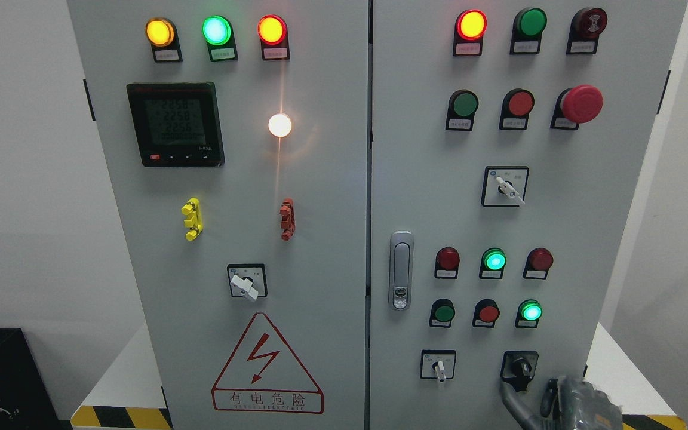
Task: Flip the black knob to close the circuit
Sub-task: 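Grip the black knob with the right hand and twist it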
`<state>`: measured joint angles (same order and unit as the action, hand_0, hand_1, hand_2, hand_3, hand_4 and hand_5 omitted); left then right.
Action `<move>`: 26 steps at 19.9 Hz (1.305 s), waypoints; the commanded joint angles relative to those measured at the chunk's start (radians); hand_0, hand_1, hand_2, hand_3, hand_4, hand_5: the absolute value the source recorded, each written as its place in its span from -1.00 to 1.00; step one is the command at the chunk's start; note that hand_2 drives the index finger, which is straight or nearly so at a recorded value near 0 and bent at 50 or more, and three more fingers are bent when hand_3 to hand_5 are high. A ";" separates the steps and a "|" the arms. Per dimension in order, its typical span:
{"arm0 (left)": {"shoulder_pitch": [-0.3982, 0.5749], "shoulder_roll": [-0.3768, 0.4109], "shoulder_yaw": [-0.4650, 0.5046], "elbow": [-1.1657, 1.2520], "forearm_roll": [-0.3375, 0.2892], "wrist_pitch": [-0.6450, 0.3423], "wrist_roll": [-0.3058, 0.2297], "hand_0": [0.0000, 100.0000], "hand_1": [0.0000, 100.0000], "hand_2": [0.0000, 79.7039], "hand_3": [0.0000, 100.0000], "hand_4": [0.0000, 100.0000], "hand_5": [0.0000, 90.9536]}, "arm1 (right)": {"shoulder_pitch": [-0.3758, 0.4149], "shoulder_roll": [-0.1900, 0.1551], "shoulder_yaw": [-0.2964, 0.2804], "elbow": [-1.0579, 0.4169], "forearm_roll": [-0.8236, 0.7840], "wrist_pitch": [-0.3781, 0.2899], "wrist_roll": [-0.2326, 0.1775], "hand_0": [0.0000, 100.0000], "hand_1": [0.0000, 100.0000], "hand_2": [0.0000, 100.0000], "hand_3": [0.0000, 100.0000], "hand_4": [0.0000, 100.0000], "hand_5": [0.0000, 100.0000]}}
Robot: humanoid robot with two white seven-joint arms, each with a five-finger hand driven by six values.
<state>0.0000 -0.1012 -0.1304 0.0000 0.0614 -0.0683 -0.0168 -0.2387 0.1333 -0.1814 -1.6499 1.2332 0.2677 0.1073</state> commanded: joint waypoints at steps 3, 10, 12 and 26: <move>0.022 0.000 0.000 -0.023 0.000 -0.001 0.000 -0.76 0.11 -1.00 -1.00 -1.00 -1.00 | -0.011 0.000 -0.038 0.009 -0.001 0.001 0.000 -1.00 -0.75 0.67 1.00 0.78 0.95; 0.022 0.000 0.000 -0.023 0.000 -0.001 0.000 -0.76 0.11 -1.00 -1.00 -1.00 -1.00 | -0.011 0.000 -0.055 0.009 -0.009 -0.001 0.000 -1.00 -0.75 0.67 1.00 0.78 0.94; 0.022 0.000 0.000 -0.023 0.000 -0.001 0.000 -0.76 0.11 -1.00 -1.00 -1.00 -1.00 | -0.011 0.000 -0.056 0.010 -0.009 -0.001 0.000 -1.00 -0.75 0.67 1.00 0.78 0.94; 0.022 0.000 0.000 -0.023 0.000 -0.001 0.000 -0.76 0.11 -1.00 -1.00 -1.00 -1.00 | -0.017 -0.001 -0.079 0.016 -0.014 -0.001 0.000 -1.00 -0.75 0.67 1.00 0.78 0.94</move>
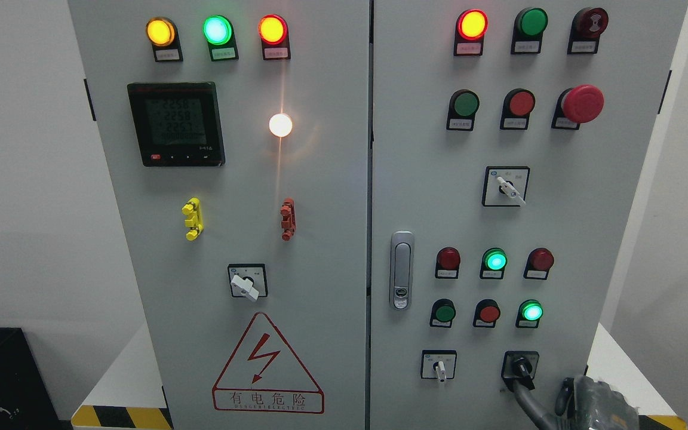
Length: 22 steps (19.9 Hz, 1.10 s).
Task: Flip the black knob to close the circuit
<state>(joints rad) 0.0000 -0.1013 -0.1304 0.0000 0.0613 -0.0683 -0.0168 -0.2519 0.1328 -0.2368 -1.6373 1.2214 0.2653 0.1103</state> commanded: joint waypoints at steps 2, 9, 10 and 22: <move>0.021 0.000 0.000 -0.023 0.000 -0.001 0.000 -0.76 0.11 -1.00 -1.00 -1.00 -1.00 | -0.006 -0.001 -0.024 0.004 -0.002 0.002 -0.003 -1.00 -0.75 0.67 1.00 0.78 0.94; 0.021 0.000 0.000 -0.023 0.000 -0.001 0.000 -0.76 0.11 -1.00 -1.00 -1.00 -1.00 | -0.013 -0.001 -0.024 0.007 -0.005 0.002 -0.003 -1.00 -0.76 0.67 1.00 0.78 0.94; 0.021 0.000 0.000 -0.023 0.000 -0.001 0.000 -0.76 0.11 -1.00 -1.00 -1.00 -1.00 | -0.013 -0.001 -0.024 0.007 -0.007 0.002 -0.003 -1.00 -0.76 0.67 1.00 0.78 0.94; 0.021 0.000 0.000 -0.023 0.000 -0.001 0.000 -0.76 0.11 -1.00 -1.00 -1.00 -1.00 | -0.012 0.001 -0.024 0.007 -0.010 -0.001 -0.004 -1.00 -0.76 0.67 1.00 0.78 0.94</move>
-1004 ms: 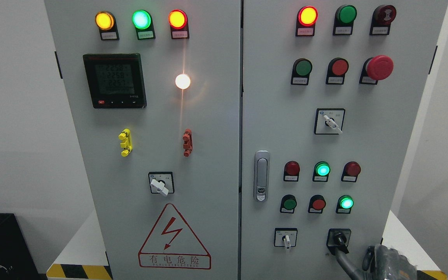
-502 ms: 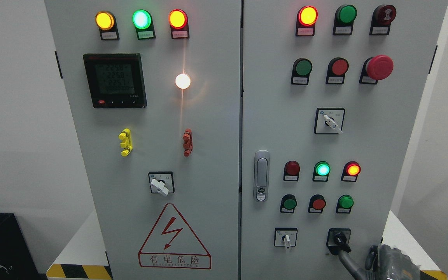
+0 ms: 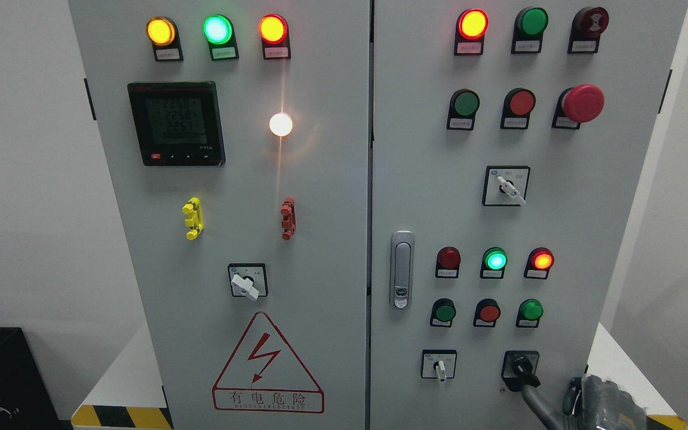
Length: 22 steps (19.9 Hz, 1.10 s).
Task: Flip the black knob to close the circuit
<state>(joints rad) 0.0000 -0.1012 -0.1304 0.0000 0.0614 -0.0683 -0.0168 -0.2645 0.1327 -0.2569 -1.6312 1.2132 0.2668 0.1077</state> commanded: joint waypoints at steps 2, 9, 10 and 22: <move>0.021 0.000 0.000 -0.023 0.000 -0.001 0.000 -0.76 0.11 -1.00 -1.00 -1.00 -1.00 | 0.002 0.002 -0.002 -0.003 -0.001 -0.004 -0.003 -1.00 -0.76 0.67 1.00 0.78 0.94; 0.021 0.000 0.000 -0.023 0.000 -0.001 0.000 -0.76 0.11 -1.00 -1.00 -1.00 -1.00 | 0.010 0.002 0.010 -0.007 -0.003 -0.009 -0.008 -1.00 -0.76 0.67 1.00 0.77 0.94; 0.021 0.000 0.000 -0.023 0.000 -0.001 0.000 -0.76 0.11 -1.00 -1.00 -1.00 -1.00 | 0.010 0.002 0.013 -0.007 -0.003 -0.009 -0.008 -1.00 -0.76 0.67 1.00 0.77 0.94; 0.021 0.000 0.000 -0.023 0.000 -0.001 0.000 -0.76 0.11 -1.00 -1.00 -1.00 -1.00 | 0.018 0.002 0.071 -0.004 -0.009 -0.012 -0.016 -1.00 -0.76 0.67 1.00 0.77 0.93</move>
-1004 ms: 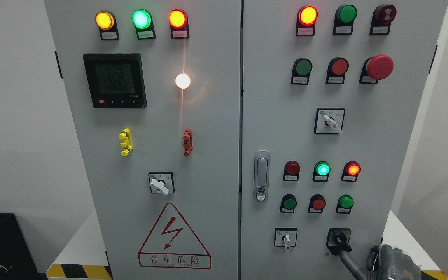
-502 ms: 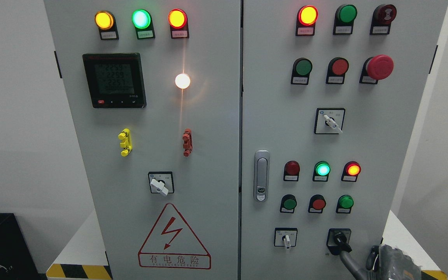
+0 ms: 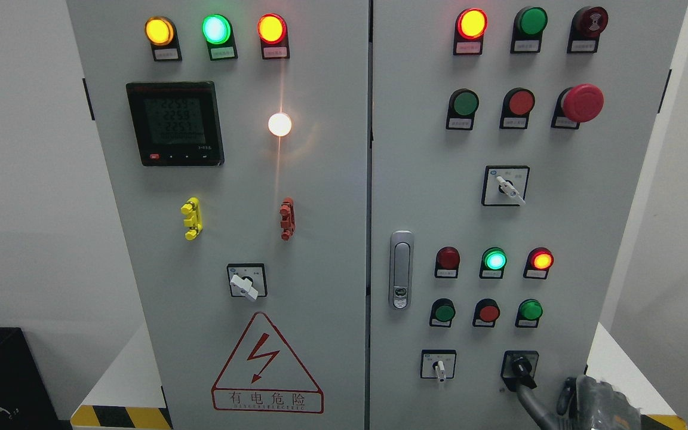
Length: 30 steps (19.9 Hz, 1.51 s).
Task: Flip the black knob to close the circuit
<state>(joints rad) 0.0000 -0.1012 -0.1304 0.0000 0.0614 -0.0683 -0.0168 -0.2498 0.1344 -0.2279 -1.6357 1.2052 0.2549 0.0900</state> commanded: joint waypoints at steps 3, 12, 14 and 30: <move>0.022 0.000 0.000 -0.023 0.000 -0.001 0.000 -0.76 0.11 -1.00 -1.00 -1.00 -1.00 | 0.003 0.001 0.048 -0.001 -0.003 0.000 0.001 -1.00 -0.76 0.67 1.00 0.77 0.93; 0.022 0.000 0.000 -0.023 0.000 -0.001 0.000 -0.76 0.11 -1.00 -1.00 -1.00 -1.00 | 0.037 0.001 0.059 -0.038 -0.006 -0.023 -0.024 -1.00 -0.75 0.66 1.00 0.75 0.90; 0.022 0.000 0.000 -0.023 0.000 -0.001 0.000 -0.76 0.11 -1.00 -1.00 -1.00 -1.00 | 0.047 0.001 0.061 -0.058 -0.013 -0.023 -0.024 -1.00 -0.74 0.66 1.00 0.75 0.90; 0.022 0.000 0.000 -0.023 0.000 -0.001 0.000 -0.76 0.11 -1.00 -1.00 -1.00 -1.00 | 0.294 -0.004 0.137 -0.260 -0.511 -0.126 -0.156 -1.00 -0.70 0.34 0.88 0.65 0.67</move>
<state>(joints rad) 0.0000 -0.1012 -0.1304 0.0000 0.0614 -0.0683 -0.0168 -0.0520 0.1337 -0.1517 -1.7805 0.9144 0.1807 -0.0398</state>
